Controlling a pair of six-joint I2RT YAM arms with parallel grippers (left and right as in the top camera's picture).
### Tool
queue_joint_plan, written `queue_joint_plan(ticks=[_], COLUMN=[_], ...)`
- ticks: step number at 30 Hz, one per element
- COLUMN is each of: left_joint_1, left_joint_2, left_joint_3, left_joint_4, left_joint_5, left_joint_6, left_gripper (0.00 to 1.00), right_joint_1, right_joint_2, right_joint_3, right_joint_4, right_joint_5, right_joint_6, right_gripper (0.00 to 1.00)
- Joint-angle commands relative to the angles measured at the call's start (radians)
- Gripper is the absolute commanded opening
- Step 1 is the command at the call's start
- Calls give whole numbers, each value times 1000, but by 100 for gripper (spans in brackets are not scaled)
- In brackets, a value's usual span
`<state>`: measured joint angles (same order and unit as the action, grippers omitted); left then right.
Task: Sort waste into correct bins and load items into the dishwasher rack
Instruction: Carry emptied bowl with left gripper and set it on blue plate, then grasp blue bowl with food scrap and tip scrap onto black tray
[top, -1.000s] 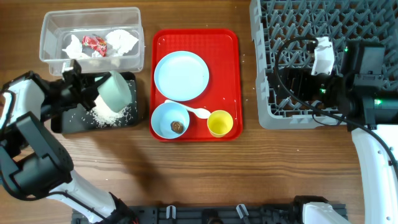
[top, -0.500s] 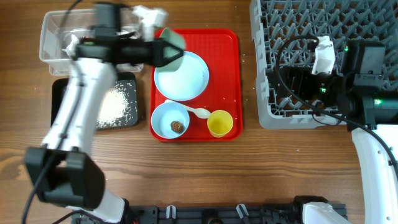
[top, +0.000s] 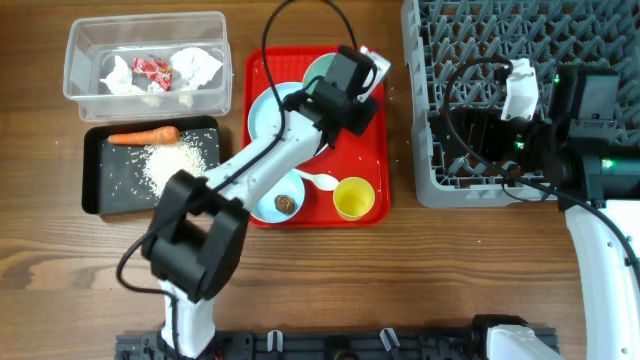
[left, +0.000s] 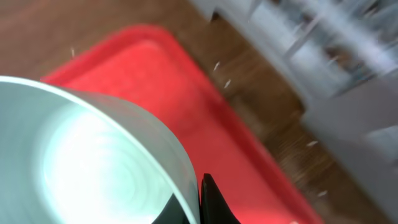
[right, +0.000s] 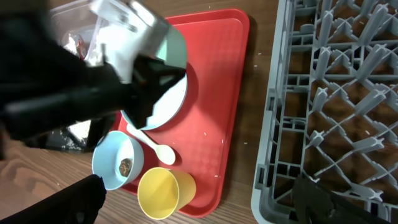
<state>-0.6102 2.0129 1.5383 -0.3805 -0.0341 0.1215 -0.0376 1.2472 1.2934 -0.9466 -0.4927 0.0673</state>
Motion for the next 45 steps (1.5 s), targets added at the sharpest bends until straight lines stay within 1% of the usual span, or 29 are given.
queue_joint_plan(ticks=[1, 2, 4, 5, 6, 7, 8, 10, 11, 14, 16, 17, 18, 22, 24, 25, 26, 27, 29, 30, 33, 36, 38, 39, 40, 42, 44, 45], left_joint_1=[50, 68, 99, 112, 121, 132, 138, 144, 145, 143, 143, 143, 143, 134, 136, 135, 135, 134, 134, 134, 134, 134, 134, 134, 134, 134, 131, 128], left_joint_2=[10, 13, 27, 30, 31, 32, 32, 31, 31, -3, -57, -92, -138, -253, -251, -249, -249, -249, -249, -249, -249, -249, -249, -249, -248, -245, -236, -231], left_joint_3=[10, 10, 10, 10, 10, 10, 10, 10, 11, 19, 41, 54, 66, 66, 57, 30, -8, -45, -126, -181, -271, -350, -389, -404, -417, -424, -429, -429], left_joint_4=[-33, -49, -93, -122, -140, -160, -162, -159, -159, -200, -275, -333, -414, -676, -791, -806, -797, -775, -716, -674, -578, -438, -374, -353, -341, -340, -341, -340], left_joint_5=[-57, -49, 23, 59, 73, 75, 75, 75, 74, 71, 68, 68, 71, 75, 75, 79, 93, 103, 130, 144, 142, 142, 142, 143, 142, 142, 142, 142], left_joint_6=[-10, -33, -32, -32, -32, -32, -32, -32, -32, -50, -90, -106, -122, -140, -204, -221, -222, -229, -243, -247, -261, -261, -261, -261, -261, -260, -257, -256], left_gripper=[4, 4, 4, 6, 11, 46, 58, 70, 73, 80, 82, 88, 100, 99, 97, 96, 93, 87, 80, 75, 72, 70, 68, 67, 63, 59, 51, 48], right_joint_1=[2, 2, 2, 2, 2, 2, 2, 2, 2, 2, 2, 2, 2, 2, 2, 2, 2, 2, 2, 2, 2, 2, 2, 2, 2, 2, 2, 2], right_joint_2=[8, 8, 8, 8, 8, 8, 8, 8, 8, 8, 8, 8, 8, 8, 8, 8, 8, 8, 8, 8, 8, 8, 8, 8, 8, 8, 8, 8], right_joint_3=[21, 21, 21, 21, 21, 21, 21, 21, 21, 21, 21, 21, 21, 21, 21, 21, 21, 21, 21, 21, 21, 21, 21, 21, 21, 21, 21, 21], right_joint_4=[-10, -11, -10, -9, -10, -11, -12, -12, -12, -18, -18, -18, -19, -33, -37, -38, -38, -38, -37, -37, -30, -31, -33, -35, -38, -38, -35, -35], right_joint_5=[7, 7, 7, 7, 7, 7, 7, 7, 7, 7, 7, 7, 16, 67, 67, 67, 67, 67, 66, 66, 67, 66, 66, 66, 67, 67, 67, 67], right_joint_6=[10, 10, 6, 2, -4, -12, -12, -12, -12, -12, -12, -13, -12, -13, -14, -14, -14, -14, -13, -12, -12, -12, -11, -12, -12, -12, -12, -12], right_gripper=[99, 99, 99, 99, 99, 99, 99, 99, 99, 99, 99, 99, 99, 100, 100, 100, 100, 100, 100, 100, 100, 100, 100, 100, 100, 100, 100, 100])
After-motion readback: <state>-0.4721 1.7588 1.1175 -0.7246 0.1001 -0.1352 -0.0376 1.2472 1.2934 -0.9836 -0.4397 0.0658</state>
